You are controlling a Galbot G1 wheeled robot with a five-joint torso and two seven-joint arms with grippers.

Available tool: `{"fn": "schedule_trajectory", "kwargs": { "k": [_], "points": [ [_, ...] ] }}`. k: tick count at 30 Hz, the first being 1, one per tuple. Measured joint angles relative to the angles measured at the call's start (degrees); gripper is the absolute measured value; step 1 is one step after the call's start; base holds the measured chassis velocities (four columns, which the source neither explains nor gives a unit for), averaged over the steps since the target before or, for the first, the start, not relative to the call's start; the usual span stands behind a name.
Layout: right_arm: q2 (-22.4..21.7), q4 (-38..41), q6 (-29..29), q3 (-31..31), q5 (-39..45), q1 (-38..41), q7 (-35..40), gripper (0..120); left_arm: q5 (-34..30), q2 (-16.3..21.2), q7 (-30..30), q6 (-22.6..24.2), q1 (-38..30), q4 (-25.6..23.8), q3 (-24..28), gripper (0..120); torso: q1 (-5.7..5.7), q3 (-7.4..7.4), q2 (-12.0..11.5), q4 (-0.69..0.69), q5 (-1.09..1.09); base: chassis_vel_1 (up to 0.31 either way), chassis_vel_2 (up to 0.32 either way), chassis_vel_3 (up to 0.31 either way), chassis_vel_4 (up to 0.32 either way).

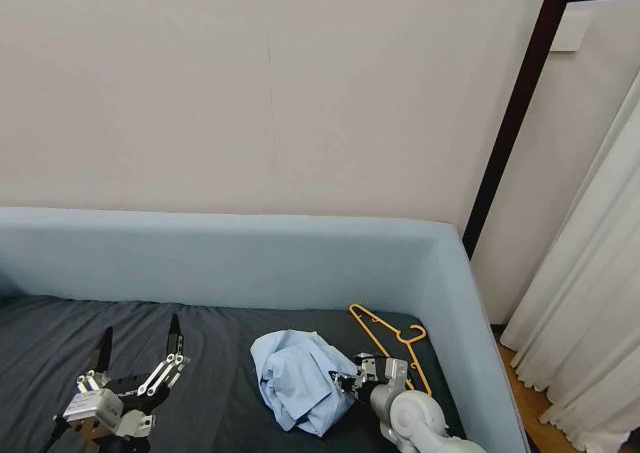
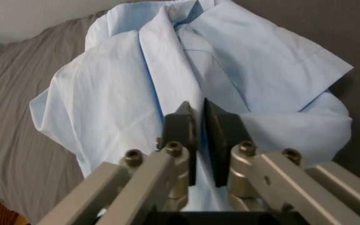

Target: Pick up the clothes from the sofa and hang them on the clothes hanger.

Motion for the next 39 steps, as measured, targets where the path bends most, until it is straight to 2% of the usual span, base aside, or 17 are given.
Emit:
{"fn": "schedule_trajectory", "kwargs": {
  "k": [1, 10, 16, 22, 27, 29, 33, 39],
  "points": [
    [-0.1, 0.2, 0.0, 0.0, -0.2, -0.1, -0.3, 0, 0.0, 0.0, -0.1, 0.0, 0.0, 0.0, 0.0, 100, 0.0, 0.0, 0.0, 0.0, 0.0, 0.0, 0.0, 0.0, 0.0],
    [-1.4, 2.6, 3.4, 0.6, -0.4, -0.7, -3.4, 0, -0.3, 0.4, -0.4, -0.1, -0.3, 0.1, 0.0, 100, 0.0, 0.0, 0.0, 0.0, 0.0, 0.0, 0.0, 0.0, 0.0],
    [-4.4, 8.3, 10.4, 2.8, 3.4, 1.2, -10.2, 0, -1.0, 0.8, -0.5, -0.1, -0.6, 0.1, -0.2, 100, 0.0, 0.0, 0.0, 0.0, 0.0, 0.0, 0.0, 0.0, 0.0],
    [-9.3, 15.6, 14.4, 4.4, 11.3, 9.3, -12.8, 0, -1.4, 0.9, -0.6, 0.0, -1.1, 0.1, -0.4, 100, 0.0, 0.0, 0.0, 0.01, -0.02, 0.0, 0.0, 0.0, 0.0],
    [-12.6, 16.8, 15.1, 3.4, 14.6, 17.5, -12.7, 0, -1.4, 0.6, -0.6, 0.0, -1.6, 0.4, -0.1, 100, 0.0, 0.0, 0.0, 0.0, 0.0, 0.0, 0.0, 0.0, 0.0],
    [-13.2, 16.3, 15.2, 2.8, 14.8, 19.6, -12.7, 0, -1.4, 0.6, -0.6, 0.0, -1.7, 0.5, -0.1, 100, 0.0, 0.0, 0.0, 0.0, 0.0, 0.0, 0.0, 0.0, 0.0],
    [-14.5, 11.6, 15.7, 1.8, 13.9, 28.6, -13.7, 0, -1.7, 0.9, -0.7, 0.1, -1.8, 0.5, -0.4, 100, 0.0, 0.0, 0.0, 0.01, 0.01, 0.0, 0.0, 0.0, 0.0],
    [-15.4, 6.4, 15.8, 2.0, 11.7, 35.5, -16.9, 0, -2.4, 1.6, -0.8, 0.1, -1.7, 0.2, -1.1, 100, 0.0, 0.01, 0.0, 0.0, 0.0, 0.0, 0.0, 0.0, 0.0]
  ]
}}
